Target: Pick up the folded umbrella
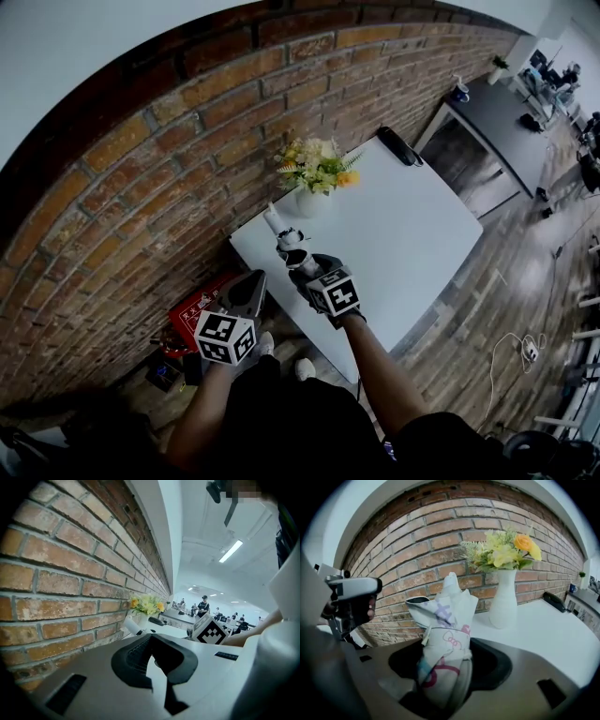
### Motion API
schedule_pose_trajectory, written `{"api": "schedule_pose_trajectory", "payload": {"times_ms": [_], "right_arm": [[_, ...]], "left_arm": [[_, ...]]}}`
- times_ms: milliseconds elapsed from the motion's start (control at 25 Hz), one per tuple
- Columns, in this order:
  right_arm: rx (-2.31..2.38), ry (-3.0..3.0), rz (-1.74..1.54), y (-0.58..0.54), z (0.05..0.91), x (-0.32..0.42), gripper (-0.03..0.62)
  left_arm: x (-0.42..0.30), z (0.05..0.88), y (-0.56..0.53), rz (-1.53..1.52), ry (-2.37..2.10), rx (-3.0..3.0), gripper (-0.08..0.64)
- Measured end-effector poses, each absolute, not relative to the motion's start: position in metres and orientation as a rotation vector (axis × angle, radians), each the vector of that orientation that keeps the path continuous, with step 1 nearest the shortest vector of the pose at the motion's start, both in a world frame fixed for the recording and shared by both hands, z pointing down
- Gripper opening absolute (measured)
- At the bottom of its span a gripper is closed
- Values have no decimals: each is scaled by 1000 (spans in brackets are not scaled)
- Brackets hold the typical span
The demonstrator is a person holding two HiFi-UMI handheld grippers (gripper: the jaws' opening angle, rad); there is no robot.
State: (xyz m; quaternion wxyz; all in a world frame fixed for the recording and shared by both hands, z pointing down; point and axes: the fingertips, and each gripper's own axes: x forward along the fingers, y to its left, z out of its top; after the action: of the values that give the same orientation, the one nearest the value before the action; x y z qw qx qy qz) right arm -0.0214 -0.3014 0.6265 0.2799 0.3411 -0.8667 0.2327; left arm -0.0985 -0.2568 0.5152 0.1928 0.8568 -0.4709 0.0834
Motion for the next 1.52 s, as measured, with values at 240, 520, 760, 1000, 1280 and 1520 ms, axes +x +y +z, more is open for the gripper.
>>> {"api": "schedule_pose_trajectory", "payload": {"times_ms": [240, 520, 760, 1000, 1280, 1520], "right_arm": [[924, -2450, 608, -281, 587, -13, 284], [964, -2621, 567, -259, 529, 2, 284], [965, -2719, 540, -240, 496, 14, 284], [949, -2790, 519, -220, 472, 26, 284], [959, -2864, 523, -205, 448, 37, 284], [1012, -2915, 507, -201, 423, 48, 284]], "left_arm": [[-89, 503, -242, 219, -1357, 2417, 11], [-77, 484, -220, 187, -1413, 2428, 11], [-68, 473, -199, 164, -1466, 2429, 11], [-60, 460, -179, 136, -1514, 2426, 11], [-55, 443, -169, 98, -1527, 2448, 11], [-54, 426, -172, 64, -1520, 2489, 11]]}}
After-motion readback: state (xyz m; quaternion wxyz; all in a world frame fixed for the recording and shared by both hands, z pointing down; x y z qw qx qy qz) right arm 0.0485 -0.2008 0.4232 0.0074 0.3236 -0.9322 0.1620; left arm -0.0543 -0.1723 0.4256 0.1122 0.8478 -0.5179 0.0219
